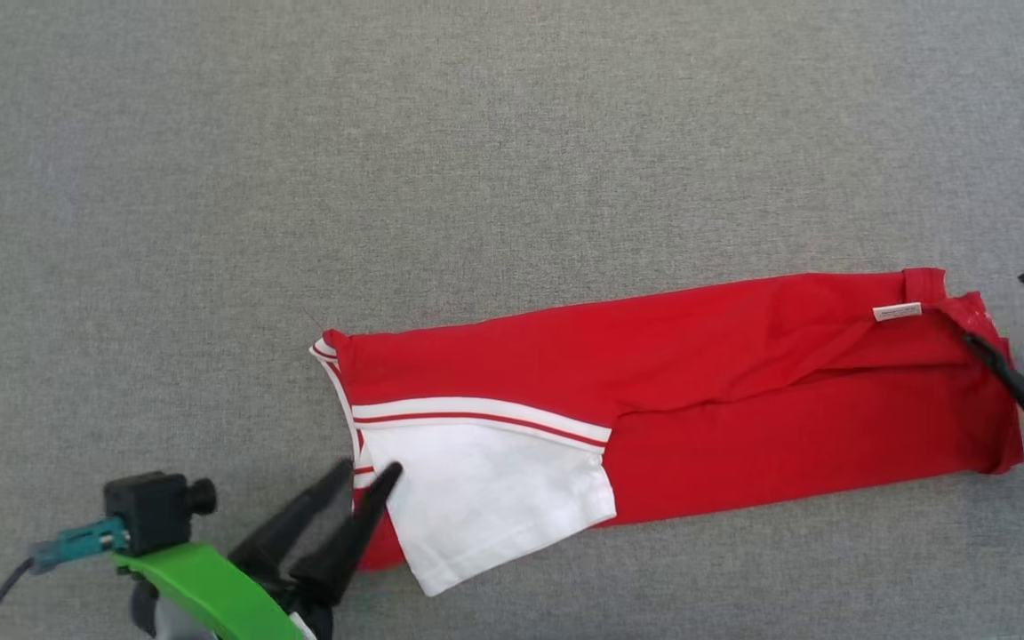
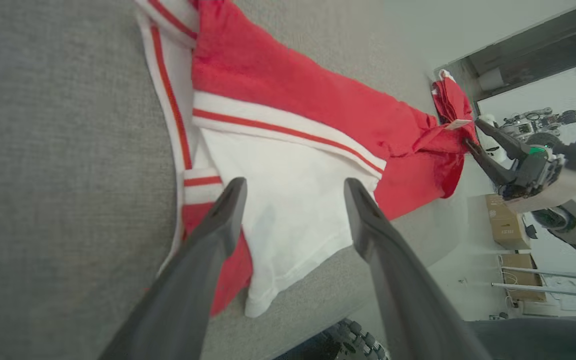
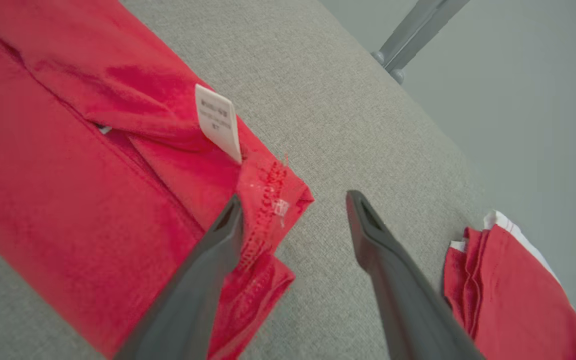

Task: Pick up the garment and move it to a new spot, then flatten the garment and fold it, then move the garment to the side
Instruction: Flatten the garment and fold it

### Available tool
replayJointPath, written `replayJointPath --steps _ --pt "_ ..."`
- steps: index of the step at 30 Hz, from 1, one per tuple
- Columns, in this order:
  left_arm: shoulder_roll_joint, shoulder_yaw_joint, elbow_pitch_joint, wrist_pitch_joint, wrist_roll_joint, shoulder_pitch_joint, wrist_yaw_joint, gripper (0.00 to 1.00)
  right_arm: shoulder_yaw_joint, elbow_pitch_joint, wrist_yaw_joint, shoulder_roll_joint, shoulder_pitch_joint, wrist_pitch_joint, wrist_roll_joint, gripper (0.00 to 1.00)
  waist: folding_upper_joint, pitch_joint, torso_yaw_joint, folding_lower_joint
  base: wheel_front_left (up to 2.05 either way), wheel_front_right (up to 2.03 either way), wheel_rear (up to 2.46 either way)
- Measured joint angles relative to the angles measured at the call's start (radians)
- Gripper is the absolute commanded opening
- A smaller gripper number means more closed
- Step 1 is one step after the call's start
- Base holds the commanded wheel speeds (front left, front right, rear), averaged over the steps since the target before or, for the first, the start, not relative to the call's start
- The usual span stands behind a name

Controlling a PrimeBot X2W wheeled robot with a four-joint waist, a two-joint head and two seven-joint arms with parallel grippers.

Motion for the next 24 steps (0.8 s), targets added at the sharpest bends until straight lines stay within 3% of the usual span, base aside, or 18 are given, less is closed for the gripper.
replayJointPath --steps 5,6,11,18,24 --pt "0.051 0.101 -0.128 -0.165 0.210 0.000 0.164 1.00 -0.178 -0.006 0.000 0.044 0.084 0.027 0.267 1.00 0.0000 -0.016 -0.014 0.0000 0.00 0.00 0.00" --pt "0.051 0.101 -0.128 -0.165 0.210 0.000 0.164 1.00 -0.178 -0.006 0.000 0.044 0.084 0.027 0.267 1.00 0.0000 -0.016 -0.014 0.0000 0.00 0.00 0.00" --pt "0.060 0.150 -0.218 -0.237 0.317 -0.002 0.272 1.00 -0.315 -0.072 0.000 0.092 0.115 0.081 0.445 1.00 0.0000 -0.013 -0.010 0.0000 0.00 0.00 0.00" --pt "0.027 0.210 -0.256 -0.318 0.432 -0.044 0.351 1.00 -0.380 -0.015 -0.001 0.274 0.087 0.254 0.527 1.00 0.0000 0.001 0.011 0.0000 0.00 0.00 0.00" --pt "-0.006 0.216 -0.237 -0.335 0.454 -0.044 0.356 1.00 -0.352 0.055 -0.001 0.353 0.076 0.342 0.492 1.00 0.0000 0.015 0.051 0.0001 0.00 0.00 0.00"
